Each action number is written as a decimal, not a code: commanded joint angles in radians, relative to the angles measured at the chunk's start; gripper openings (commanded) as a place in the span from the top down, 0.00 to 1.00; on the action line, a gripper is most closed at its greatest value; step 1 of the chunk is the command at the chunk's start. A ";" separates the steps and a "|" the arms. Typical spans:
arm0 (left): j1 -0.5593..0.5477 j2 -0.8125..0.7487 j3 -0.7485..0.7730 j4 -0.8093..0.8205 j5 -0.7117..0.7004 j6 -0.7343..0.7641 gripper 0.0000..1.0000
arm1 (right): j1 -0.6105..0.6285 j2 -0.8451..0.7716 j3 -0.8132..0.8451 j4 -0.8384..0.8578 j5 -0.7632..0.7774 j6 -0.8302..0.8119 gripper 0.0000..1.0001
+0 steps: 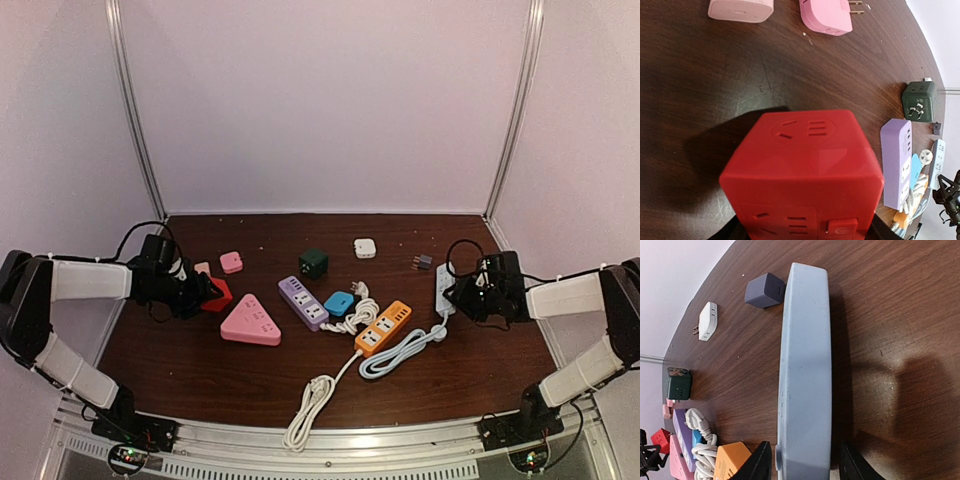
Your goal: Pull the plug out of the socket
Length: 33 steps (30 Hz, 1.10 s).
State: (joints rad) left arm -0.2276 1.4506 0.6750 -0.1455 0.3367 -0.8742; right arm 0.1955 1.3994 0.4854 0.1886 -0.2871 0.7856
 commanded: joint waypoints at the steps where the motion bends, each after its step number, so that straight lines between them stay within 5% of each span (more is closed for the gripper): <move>1: 0.019 -0.014 -0.017 0.081 0.018 -0.006 0.90 | -0.007 -0.027 0.032 -0.085 0.039 -0.030 0.45; 8: 0.027 0.020 -0.045 0.157 0.046 -0.009 0.86 | -0.007 -0.084 0.083 -0.181 0.081 -0.078 0.28; 18: 0.045 0.086 -0.072 0.282 0.120 -0.040 0.81 | -0.006 -0.132 0.111 -0.248 0.092 -0.104 0.27; 33: 0.053 0.057 -0.036 0.050 0.039 0.031 0.40 | 0.000 -0.132 0.137 -0.249 0.072 -0.108 0.27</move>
State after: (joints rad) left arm -0.1867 1.5135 0.6308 0.0326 0.4316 -0.8837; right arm 0.1947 1.2789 0.5877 -0.0441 -0.2237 0.6937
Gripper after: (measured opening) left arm 0.639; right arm 0.732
